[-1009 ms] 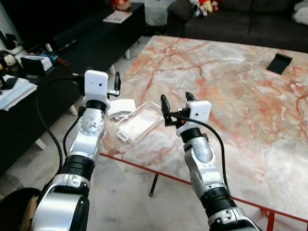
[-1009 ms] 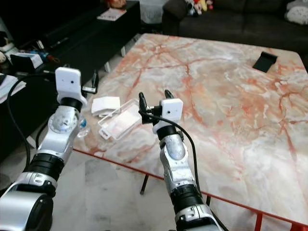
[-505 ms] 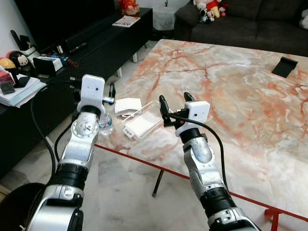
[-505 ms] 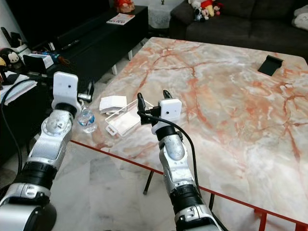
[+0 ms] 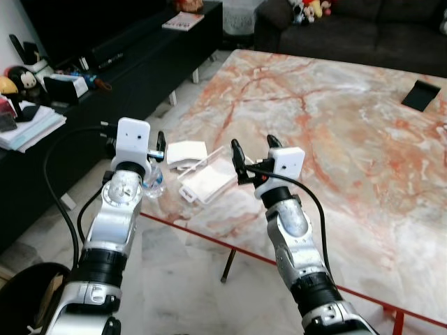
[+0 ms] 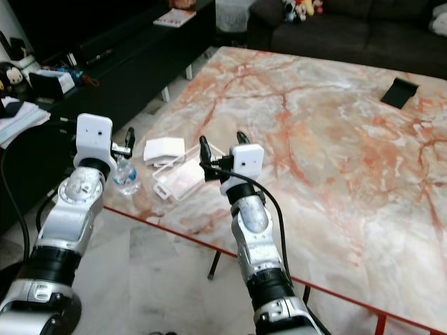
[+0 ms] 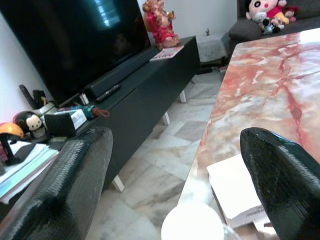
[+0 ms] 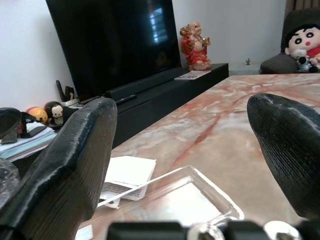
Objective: Picking trash to rubbish bin
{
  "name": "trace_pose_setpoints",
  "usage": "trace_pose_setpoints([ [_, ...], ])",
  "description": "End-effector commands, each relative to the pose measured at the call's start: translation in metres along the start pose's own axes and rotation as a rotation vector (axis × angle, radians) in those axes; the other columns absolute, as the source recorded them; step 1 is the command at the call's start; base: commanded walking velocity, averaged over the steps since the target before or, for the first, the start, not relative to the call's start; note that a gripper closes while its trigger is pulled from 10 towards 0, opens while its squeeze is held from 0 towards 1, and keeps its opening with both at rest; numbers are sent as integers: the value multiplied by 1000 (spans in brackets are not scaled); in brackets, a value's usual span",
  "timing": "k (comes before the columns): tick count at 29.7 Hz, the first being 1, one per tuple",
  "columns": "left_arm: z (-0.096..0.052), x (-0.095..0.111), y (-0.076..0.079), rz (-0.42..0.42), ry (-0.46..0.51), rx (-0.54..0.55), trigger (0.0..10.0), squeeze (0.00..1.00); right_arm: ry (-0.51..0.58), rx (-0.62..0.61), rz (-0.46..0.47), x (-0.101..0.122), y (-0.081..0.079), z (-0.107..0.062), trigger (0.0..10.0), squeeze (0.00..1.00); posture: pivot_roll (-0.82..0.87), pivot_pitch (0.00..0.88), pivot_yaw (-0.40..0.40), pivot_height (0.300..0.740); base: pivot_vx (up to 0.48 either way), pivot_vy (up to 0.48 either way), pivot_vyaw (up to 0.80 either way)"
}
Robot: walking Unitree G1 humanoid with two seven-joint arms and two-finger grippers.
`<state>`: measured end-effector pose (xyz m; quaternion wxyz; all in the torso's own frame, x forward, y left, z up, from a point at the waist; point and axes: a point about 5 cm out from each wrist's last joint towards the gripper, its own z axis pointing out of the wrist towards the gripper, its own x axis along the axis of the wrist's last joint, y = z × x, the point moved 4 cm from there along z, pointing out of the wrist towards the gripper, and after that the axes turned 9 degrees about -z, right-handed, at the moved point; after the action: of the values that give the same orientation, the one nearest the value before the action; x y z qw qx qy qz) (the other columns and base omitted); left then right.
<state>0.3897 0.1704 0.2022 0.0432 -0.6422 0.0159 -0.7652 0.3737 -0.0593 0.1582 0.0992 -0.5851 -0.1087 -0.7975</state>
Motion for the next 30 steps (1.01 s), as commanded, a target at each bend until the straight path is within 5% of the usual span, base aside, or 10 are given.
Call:
trace_pose_setpoints([
  [1,-4,3,0,-21,-2,4,10000,0,7,17,-3,3,-4,2,10000,0,-90,48,21,740,0,0,0],
  [11,-9,-8,13,-43,-65,-15,10000,0,4,17,-1,3,-4,3,10000,0,-87,60,20,740,0,0,0],
  [30,-2,-15,-4,-22,-108,80,10000,0,4,2,-1,3,0,3,10000,0,-86,81,16,740,0,0,0],
])
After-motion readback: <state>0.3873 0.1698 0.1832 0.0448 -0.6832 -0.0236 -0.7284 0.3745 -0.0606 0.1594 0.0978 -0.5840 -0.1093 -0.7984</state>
